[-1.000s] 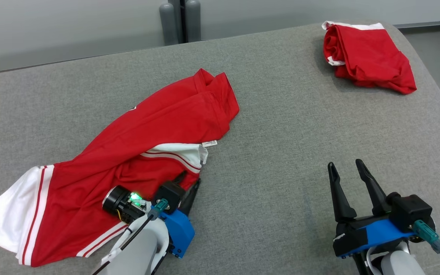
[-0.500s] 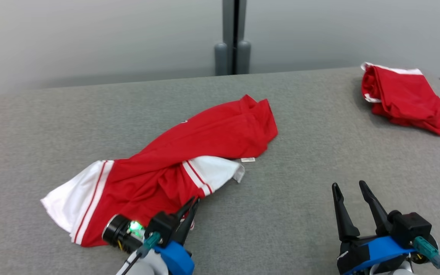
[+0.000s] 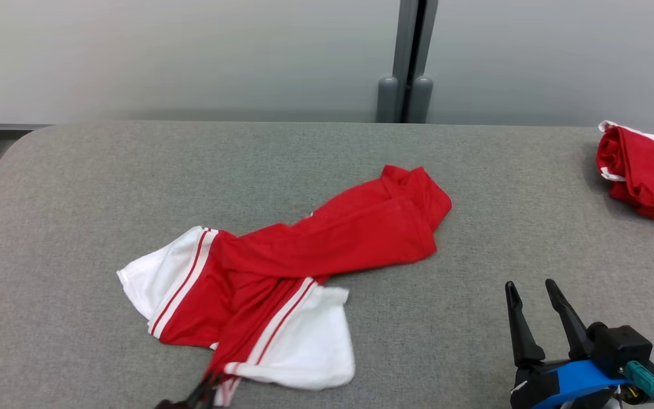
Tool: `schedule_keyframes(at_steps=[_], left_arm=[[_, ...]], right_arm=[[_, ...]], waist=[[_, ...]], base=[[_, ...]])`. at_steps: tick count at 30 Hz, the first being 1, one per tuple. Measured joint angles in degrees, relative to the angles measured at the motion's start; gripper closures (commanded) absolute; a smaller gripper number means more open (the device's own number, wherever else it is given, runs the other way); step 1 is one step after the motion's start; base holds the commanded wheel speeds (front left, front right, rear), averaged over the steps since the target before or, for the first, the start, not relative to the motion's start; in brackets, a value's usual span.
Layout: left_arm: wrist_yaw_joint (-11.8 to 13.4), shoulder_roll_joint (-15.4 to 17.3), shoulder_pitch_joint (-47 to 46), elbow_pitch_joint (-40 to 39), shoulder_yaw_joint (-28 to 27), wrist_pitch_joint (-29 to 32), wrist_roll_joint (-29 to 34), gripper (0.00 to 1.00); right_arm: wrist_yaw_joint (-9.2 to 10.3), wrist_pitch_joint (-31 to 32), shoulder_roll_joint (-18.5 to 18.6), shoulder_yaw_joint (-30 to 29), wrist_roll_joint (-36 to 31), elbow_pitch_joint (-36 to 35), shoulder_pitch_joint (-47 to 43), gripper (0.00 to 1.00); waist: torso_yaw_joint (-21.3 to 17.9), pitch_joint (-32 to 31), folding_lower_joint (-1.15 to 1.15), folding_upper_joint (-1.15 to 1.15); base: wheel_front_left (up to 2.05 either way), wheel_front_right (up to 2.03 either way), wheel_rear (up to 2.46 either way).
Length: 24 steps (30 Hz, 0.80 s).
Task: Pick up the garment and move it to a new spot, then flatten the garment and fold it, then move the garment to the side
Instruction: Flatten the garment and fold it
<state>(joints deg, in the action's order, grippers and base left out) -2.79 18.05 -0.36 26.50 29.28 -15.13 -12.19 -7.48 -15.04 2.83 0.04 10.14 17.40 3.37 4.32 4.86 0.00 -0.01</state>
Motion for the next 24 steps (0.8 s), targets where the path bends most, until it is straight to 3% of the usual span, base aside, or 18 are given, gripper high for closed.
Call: schedule_keyframes(at_steps=[7, 14, 15, 16, 24], left_arm=[[3.16, 6.56, 3.81, -3.28, -5.25, 0.0, -1.59, 1.0], [4.02, 7.94, 5.39, -4.74, -6.82, 0.51, -3.64, 1.0], [4.02, 7.62, 5.41, -5.17, -6.79, 0.49, -3.75, 0.67], [4.04, 7.13, 5.42, -5.81, -6.81, 0.48, -4.03, 0.0], [5.8, 4.03, 5.37, -20.11, -12.87, 0.13, -4.14, 0.0]], right_arm=[[0.0, 0.0, 0.0, -0.57, 0.0, 0.19, -0.38, 0.0], [0.0, 0.0, 0.0, -0.46, 0.03, 0.86, -0.42, 0.0], [-0.01, 0.0, 0.0, -0.41, 0.07, 0.92, -0.41, 0.0], [0.0, 0.0, 0.0, -0.4, 0.1, 0.96, -0.41, 0.0], [0.0, 0.0, 0.0, -1.15, 0.09, 1.22, -0.68, 0.0]], waist=[[1.1, 0.04, 0.0, 0.0], [1.03, -0.22, 0.0, 0.0], [0.95, -0.26, 0.0, 0.0], [0.87, -0.31, 0.0, 0.0], [0.73, -0.83, 0.0, 0.0]], base=[[0.0, 0.0, 0.0], [0.0, 0.0, 0.0], [0.0, 0.0, 0.0], [0.0, 0.0, 0.0], [0.0, 0.0, 0.0]])
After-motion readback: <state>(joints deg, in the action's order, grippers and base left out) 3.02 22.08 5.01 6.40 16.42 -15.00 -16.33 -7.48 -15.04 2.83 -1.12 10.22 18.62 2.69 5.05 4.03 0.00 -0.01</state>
